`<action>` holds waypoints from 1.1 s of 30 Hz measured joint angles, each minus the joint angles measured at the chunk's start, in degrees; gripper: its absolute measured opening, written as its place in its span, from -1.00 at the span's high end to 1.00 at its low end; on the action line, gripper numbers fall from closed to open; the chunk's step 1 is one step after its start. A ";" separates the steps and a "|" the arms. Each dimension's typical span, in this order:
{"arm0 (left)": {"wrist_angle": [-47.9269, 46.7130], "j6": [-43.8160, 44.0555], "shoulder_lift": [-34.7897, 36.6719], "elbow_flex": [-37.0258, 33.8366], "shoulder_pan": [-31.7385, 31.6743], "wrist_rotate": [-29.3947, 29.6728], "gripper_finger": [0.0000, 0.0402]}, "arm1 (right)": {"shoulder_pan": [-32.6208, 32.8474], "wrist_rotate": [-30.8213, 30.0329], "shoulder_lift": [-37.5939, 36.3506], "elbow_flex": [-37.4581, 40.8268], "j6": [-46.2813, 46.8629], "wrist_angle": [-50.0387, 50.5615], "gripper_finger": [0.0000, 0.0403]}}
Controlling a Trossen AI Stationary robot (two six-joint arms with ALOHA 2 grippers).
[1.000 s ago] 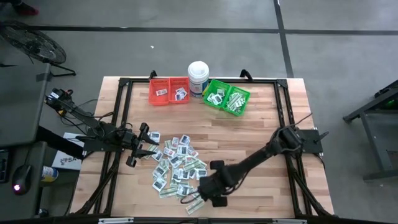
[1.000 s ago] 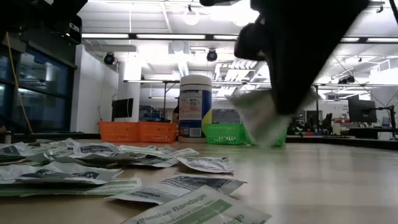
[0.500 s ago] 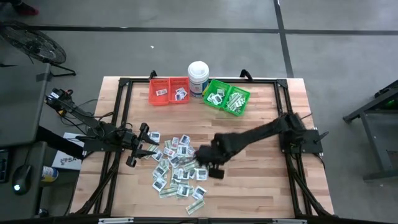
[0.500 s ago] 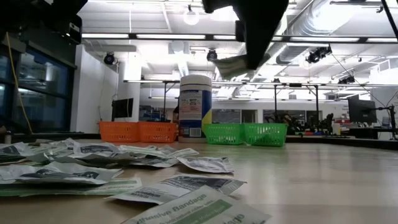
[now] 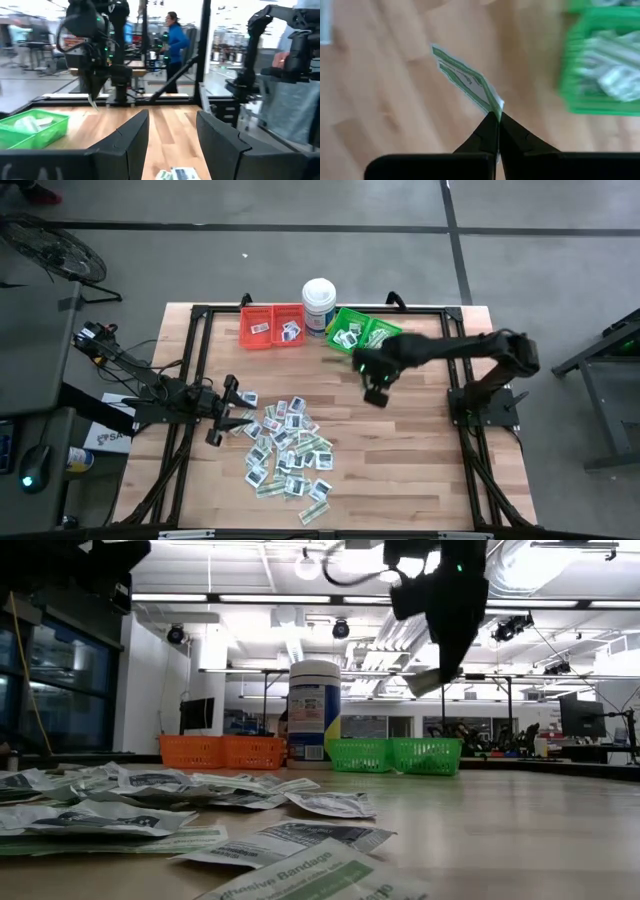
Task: Pick & Place First Aid Supplies
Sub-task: Put the green bandage pack into the right green bin
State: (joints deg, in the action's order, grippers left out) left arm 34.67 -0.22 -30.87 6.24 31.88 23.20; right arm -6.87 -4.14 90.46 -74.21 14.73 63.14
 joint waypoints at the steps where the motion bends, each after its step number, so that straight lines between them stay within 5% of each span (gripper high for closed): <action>1: 0.24 -0.01 0.00 0.00 0.00 0.78 0.19 | -2.17 0.07 -1.12 1.02 -2.16 -0.62 1.00; 17: 8.16 -6.68 0.07 0.00 0.00 14.03 0.19 | -33.09 6.37 0.87 3.12 -39.38 -8.05 1.00; 33: 13.22 -10.04 0.02 0.02 0.00 17.63 0.19 | -37.00 8.38 5.13 4.61 -63.45 -12.61 1.00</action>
State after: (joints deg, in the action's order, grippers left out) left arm 47.88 -10.26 -30.85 6.26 31.88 40.82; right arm -43.87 4.24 95.59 -69.60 -48.72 50.53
